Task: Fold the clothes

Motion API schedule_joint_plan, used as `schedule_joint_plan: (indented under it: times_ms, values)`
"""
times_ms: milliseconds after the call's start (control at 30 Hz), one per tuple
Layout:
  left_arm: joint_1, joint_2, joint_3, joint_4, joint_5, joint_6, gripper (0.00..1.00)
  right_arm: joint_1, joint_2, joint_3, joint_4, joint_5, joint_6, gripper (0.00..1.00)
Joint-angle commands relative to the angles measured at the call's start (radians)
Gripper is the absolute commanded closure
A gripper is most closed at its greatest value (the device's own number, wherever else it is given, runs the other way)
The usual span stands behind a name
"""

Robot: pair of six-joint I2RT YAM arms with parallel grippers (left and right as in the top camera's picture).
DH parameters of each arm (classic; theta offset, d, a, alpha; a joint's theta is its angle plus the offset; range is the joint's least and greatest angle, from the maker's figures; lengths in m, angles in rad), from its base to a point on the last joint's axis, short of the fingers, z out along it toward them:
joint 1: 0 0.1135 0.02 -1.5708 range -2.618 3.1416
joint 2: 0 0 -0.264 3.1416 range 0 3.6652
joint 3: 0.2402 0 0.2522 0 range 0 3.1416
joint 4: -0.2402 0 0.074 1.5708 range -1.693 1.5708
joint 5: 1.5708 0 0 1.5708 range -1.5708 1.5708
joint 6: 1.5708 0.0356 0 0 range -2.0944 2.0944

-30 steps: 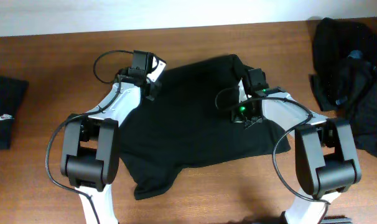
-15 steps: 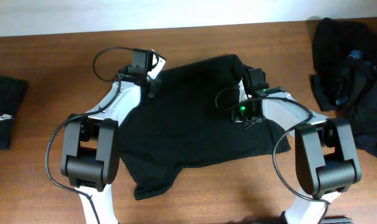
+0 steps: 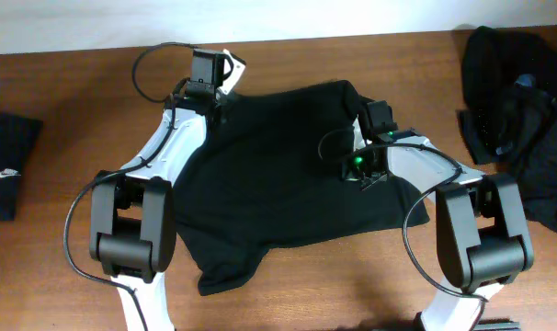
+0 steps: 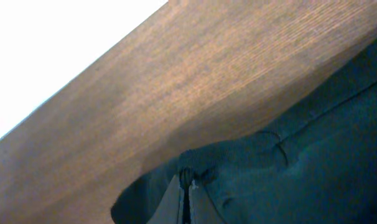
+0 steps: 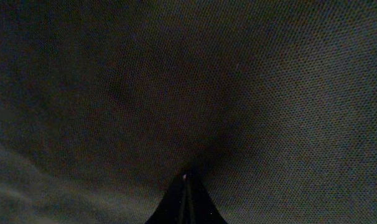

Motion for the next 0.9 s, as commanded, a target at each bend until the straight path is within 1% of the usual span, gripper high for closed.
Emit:
schedule_joint_plan:
  times_ms: [0, 133, 300, 333, 367, 400, 467, 533, 633, 667, 700, 733, 800, 867]
  values:
    - [0.007, 0.007, 0.02, 0.027, -0.011, 0.06, 0.99, 0.004, 0.101, -0.039, 0.014, 0.04, 0.006, 0.96]
    - [0.008, 0.007, 0.02, 0.076, -0.011, 0.061, 0.99, 0.004, 0.101, -0.039, 0.014, 0.04, 0.006, 0.96]
    - [0.019, 0.021, 0.02, 0.146, -0.01, 0.061, 0.95, 0.004, 0.101, -0.039, 0.013, 0.04, 0.006, 0.96]
    - [0.023, 0.026, 0.02, 0.156, -0.01, 0.061, 0.91, 0.004, 0.101, -0.039, 0.013, 0.04, 0.006, 0.96]
    - [0.025, 0.035, 0.02, 0.165, -0.01, 0.061, 0.83, 0.004, 0.101, -0.039, 0.013, 0.04, 0.006, 0.96]
    - [0.027, 0.044, 0.02, 0.173, -0.01, 0.061, 0.78, 0.004, 0.101, -0.039, 0.013, 0.04, 0.005, 0.96]
    - [0.032, 0.068, 0.02, 0.188, -0.01, 0.061, 0.71, 0.004, 0.101, -0.039, 0.013, 0.04, 0.005, 0.96]
    - [0.038, 0.093, 0.02, 0.217, -0.01, 0.062, 0.6, 0.004, 0.101, -0.039, 0.013, 0.04, 0.006, 0.96]
    - [0.043, 0.119, 0.02, 0.282, -0.011, 0.062, 0.33, 0.004, 0.101, -0.039, 0.013, 0.04, 0.006, 0.96]
    - [0.043, 0.119, 0.022, 0.301, -0.013, 0.073, 0.28, 0.004, 0.101, -0.039, 0.013, 0.04, 0.006, 0.96]
    - [0.043, 0.119, 0.031, 0.304, -0.022, 0.09, 0.28, 0.004, 0.101, -0.039, 0.013, 0.04, 0.006, 0.96]
    - [0.04, 0.117, 0.053, 0.289, -0.063, 0.098, 0.27, 0.004, 0.101, -0.039, 0.013, 0.04, 0.006, 0.96]
    - [0.032, 0.116, 0.132, 0.176, -0.161, 0.098, 0.25, 0.004, 0.101, -0.039, 0.014, 0.04, 0.006, 0.96]
    - [0.03, 0.117, 0.238, -0.033, -0.172, 0.097, 0.18, 0.004, 0.101, -0.039, 0.015, 0.04, 0.006, 0.96]
